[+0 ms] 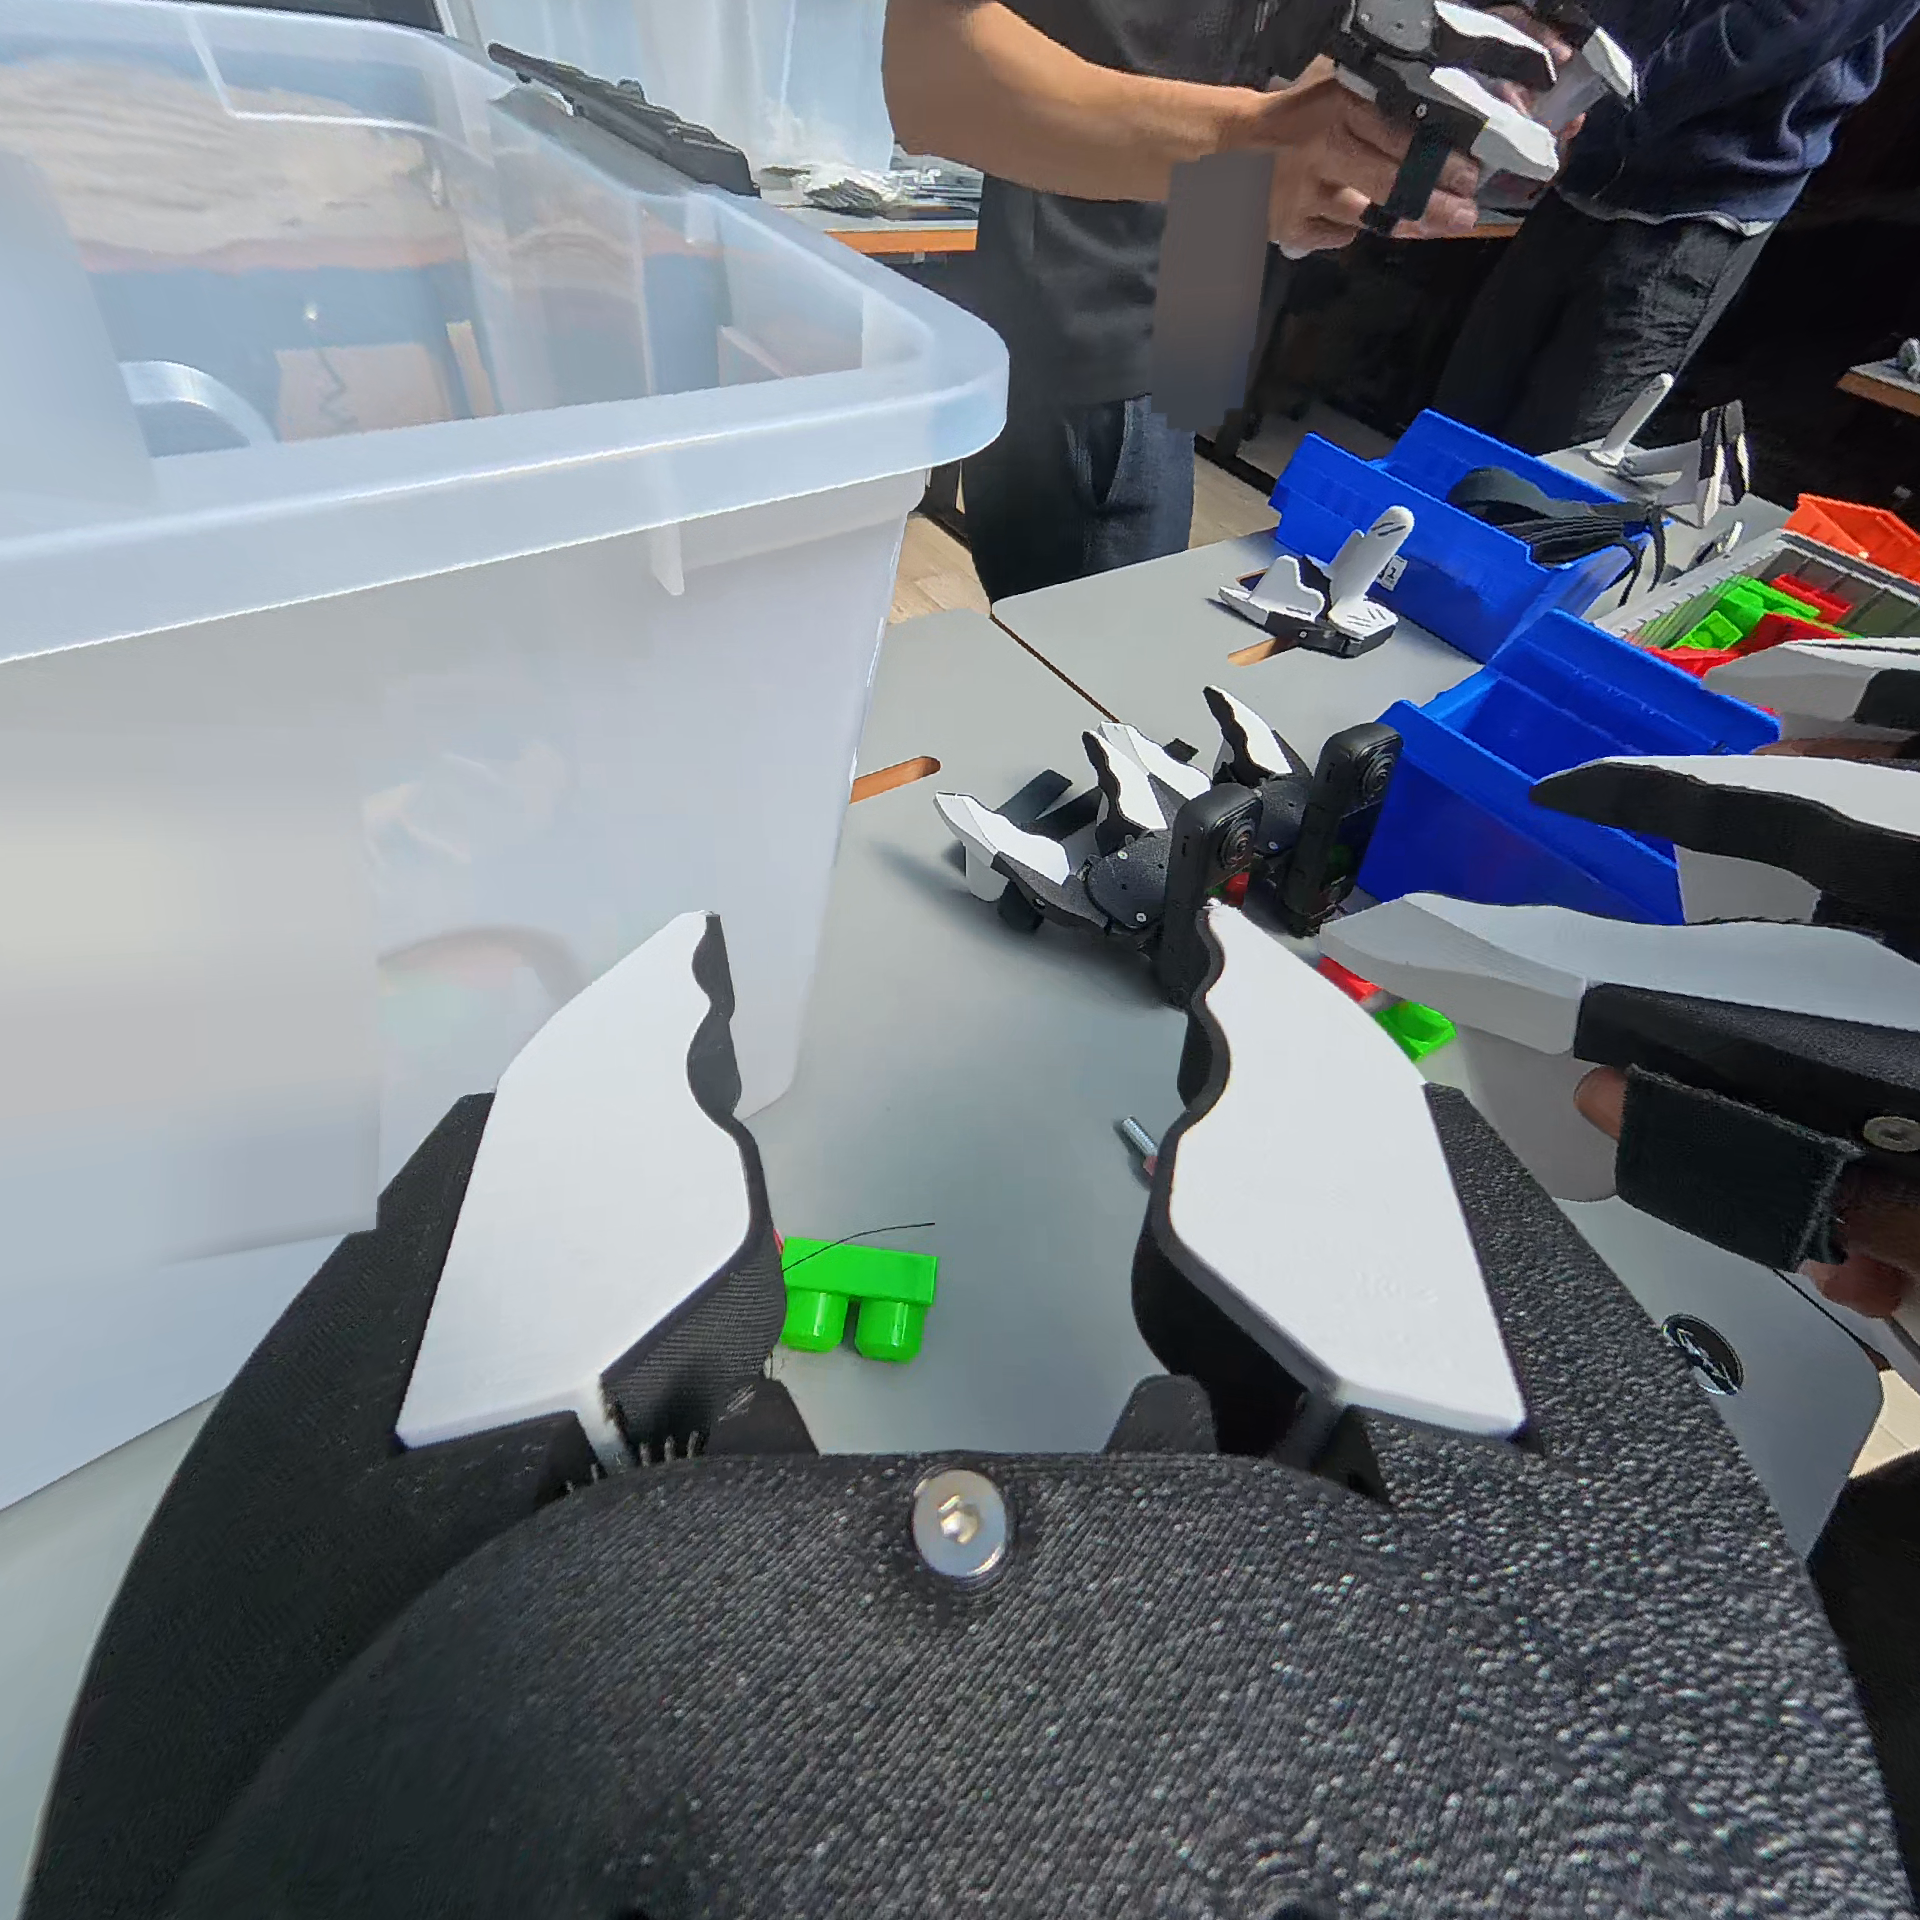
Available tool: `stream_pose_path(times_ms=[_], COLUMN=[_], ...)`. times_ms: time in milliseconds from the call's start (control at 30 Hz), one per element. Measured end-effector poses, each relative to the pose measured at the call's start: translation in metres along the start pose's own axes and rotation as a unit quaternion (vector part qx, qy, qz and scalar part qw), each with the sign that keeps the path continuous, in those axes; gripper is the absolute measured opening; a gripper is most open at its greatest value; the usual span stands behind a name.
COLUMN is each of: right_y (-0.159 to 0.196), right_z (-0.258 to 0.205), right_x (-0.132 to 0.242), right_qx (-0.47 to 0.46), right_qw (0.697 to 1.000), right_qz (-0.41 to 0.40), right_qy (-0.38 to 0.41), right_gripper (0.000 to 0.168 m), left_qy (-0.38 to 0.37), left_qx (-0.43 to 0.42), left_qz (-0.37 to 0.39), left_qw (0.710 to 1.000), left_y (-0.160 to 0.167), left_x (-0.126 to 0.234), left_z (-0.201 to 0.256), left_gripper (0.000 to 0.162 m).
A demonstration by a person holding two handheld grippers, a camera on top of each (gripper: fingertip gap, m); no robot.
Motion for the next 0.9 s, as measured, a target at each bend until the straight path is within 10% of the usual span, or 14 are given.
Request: stream_pose_path(times_ms=[333,400,567,600,733,900], right_y=[0.0009,0.0022,0.0041,0.0041,0.0034,0.004], right_z=[0.0001,-0.0017,-0.0053,-0.0054,-0.0037,-0.0008], right_x=[0.0001,0.0009,0.0018,0.0017,-0.001,-0.0033], right_qx=[0.0,0.013,0.046,0.041,0.019,-0.003], right_qw=[1.0,1.0,0.999,0.999,1.0,1.0], right_qz=[-0.002,-0.005,-0.004,-0.002,-0.013,-0.016], right_qy=[0.001,-0.005,0.0,-0.003,-0.011,-0.026], right_gripper=[0.08,0.021,0.0,0.0,0.069,0.083], left_qy=[0.026,0.054,0.05,0.048,0.049,0.062], left_qx=[0.007,-0.004,-0.011,-0.006,0.019,0.014], left_qz=[0.017,0.034,0.02,0.021,0.005,-0.004], left_qw=[1.0,0.998,0.998,0.999,0.999,0.998], left_y=[-0.0015,-0.0016,0.0005,0.0001,-0.0022,-0.0022], left_x=[0.0024,0.0068,0.0057,0.0059,0.002,0.0007], left_z=[0.0019,0.0035,0.0038,0.0034,0.0038,0.0042], left_gripper=[0.076,0.003,0.0,0.001,0.086,0.094])
Point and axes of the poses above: each gripper's, where its closed fingertips meet, x back along the fingers, y out of its underside, z = x × y across the jaws, the point moved 8 cm from there along x, back along the fingers, and after that the axes turned 15 degrees about -y, right-handed, at the moved point
